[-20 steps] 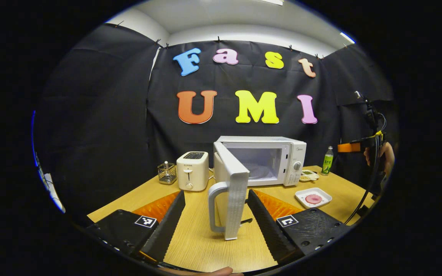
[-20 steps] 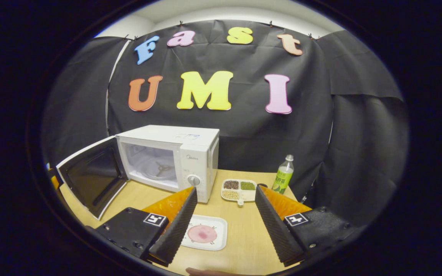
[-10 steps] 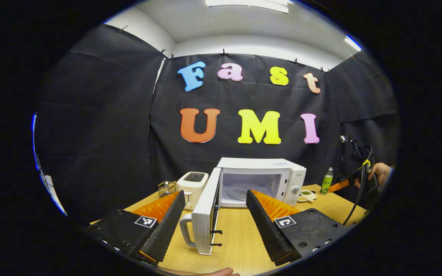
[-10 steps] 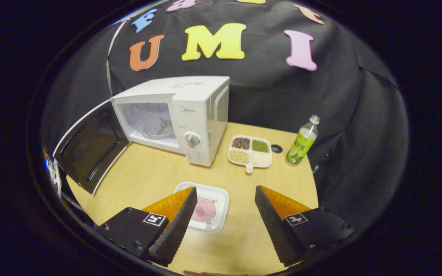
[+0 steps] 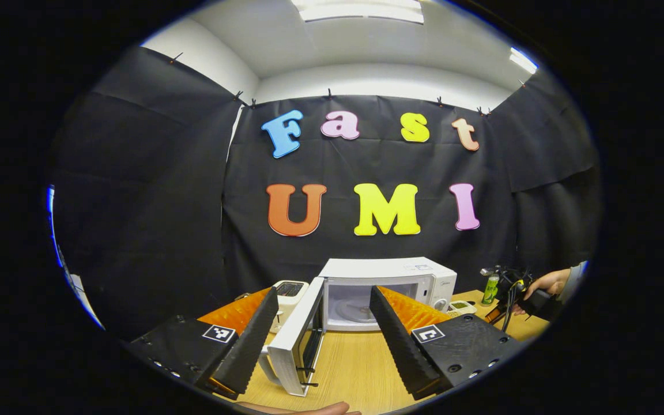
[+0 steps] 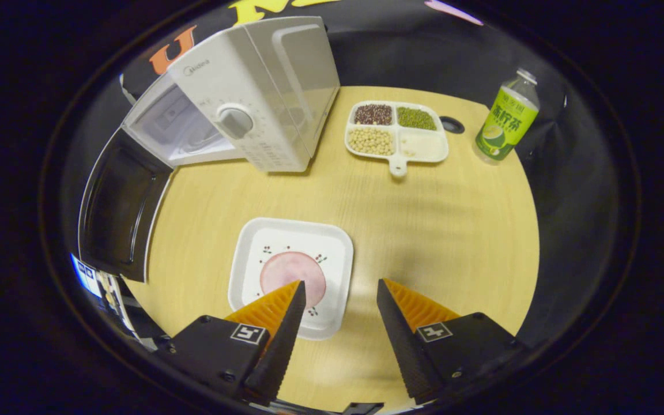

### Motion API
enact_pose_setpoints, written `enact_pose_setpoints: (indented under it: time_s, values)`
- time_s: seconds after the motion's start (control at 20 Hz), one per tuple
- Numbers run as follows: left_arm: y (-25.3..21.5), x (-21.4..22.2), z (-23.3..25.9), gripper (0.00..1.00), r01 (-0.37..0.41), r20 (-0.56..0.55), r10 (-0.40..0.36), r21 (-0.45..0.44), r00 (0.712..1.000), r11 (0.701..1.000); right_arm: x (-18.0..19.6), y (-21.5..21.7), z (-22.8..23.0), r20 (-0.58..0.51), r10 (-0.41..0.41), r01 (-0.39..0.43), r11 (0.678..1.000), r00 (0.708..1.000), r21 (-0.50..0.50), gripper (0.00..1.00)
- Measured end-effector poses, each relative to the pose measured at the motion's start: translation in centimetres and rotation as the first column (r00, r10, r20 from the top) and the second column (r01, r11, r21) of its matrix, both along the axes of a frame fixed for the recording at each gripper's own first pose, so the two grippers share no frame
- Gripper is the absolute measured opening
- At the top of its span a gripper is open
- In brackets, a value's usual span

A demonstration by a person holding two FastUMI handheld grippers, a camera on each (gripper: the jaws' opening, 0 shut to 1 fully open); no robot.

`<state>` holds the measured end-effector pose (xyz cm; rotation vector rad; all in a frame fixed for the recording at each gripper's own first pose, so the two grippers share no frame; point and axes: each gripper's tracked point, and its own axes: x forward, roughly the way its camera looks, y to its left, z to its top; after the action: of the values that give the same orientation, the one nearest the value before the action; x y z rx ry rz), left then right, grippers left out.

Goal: Open the microwave oven with the left hand, put the food in, and close the microwave oven.

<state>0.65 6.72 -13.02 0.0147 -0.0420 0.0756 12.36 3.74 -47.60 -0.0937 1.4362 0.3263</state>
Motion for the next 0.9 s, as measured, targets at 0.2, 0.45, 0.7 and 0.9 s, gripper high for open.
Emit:
enact_pose_setpoints:
  time_s: [0.2,0.45,0.7,0.9]
  values:
    - [-0.7,0.2,0.2,0.95,0.021,0.006,-0.021,-0.004,1.0,1.0,-0.4,0.3,-2.0,-0.077,0.027,-0.026,1.0,0.997,0.015,0.58]
    - [-0.2,0.4,-0.3,0.95,-0.002,-0.006,0.002,0.014,1.0,1.0,-2.0,0.7,-3.7,-0.2,0.041,-0.027,0.997,0.979,0.071,0.27]
    - [-0.1,0.4,-0.6,0.95,-0.01,-0.002,0.01,0.014,1.0,1.0,-1.5,0.4,-3.8,-0.173,0.024,-0.001,0.991,0.985,0.132,0.09]
    - [-0.7,-0.2,-0.3,0.95,0.008,-0.002,-0.008,-0.008,1.0,1.0,-2.1,0.8,-3.9,-0.242,-0.119,0.173,0.961,0.963,0.216,0.04]
